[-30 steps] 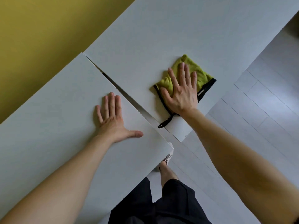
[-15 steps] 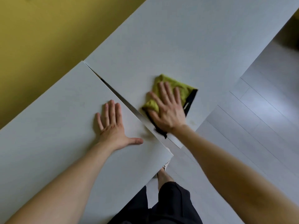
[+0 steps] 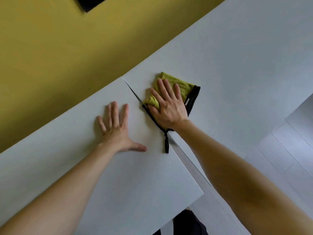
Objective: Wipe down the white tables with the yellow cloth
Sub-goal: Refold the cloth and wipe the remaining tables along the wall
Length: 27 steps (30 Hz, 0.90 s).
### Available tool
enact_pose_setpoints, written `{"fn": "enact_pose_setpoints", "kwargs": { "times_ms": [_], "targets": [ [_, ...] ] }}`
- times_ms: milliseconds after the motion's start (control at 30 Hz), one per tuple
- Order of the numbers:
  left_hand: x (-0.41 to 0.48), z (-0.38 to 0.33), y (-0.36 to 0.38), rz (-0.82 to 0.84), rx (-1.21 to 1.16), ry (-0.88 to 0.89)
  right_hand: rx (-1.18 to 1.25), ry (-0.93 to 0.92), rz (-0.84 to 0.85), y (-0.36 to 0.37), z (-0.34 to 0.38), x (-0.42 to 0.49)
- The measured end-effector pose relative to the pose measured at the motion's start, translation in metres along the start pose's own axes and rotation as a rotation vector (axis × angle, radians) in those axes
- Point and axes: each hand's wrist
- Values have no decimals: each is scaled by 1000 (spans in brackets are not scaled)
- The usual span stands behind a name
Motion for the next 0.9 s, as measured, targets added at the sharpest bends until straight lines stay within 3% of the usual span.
{"fn": "enact_pose_setpoints", "kwargs": {
  "times_ms": [100, 200, 533, 800, 900],
  "targets": [
    [7, 0, 0, 116, -33, 30, -1, -35, -31, -1, -11, -7],
    [8, 1, -3, 119, -47, 39, -26, -156, -8, -10, -36, -37],
    [0, -1, -11, 124, -91, 61, -132, -169, 69, -11, -35, -40],
    [-1, -9, -13, 115, -57, -40, -23, -290, 82, -7, 18, 87],
    [-2, -9, -16, 119, -51, -46, 36, -380, 42, -4, 0, 90]
  ]
}}
Point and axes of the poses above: each hand's wrist, its own x-axis towards the middle knuckle, its own y-axis out of the palm, z = x × y, and after that the axes turned 6 degrees about y, right-handed
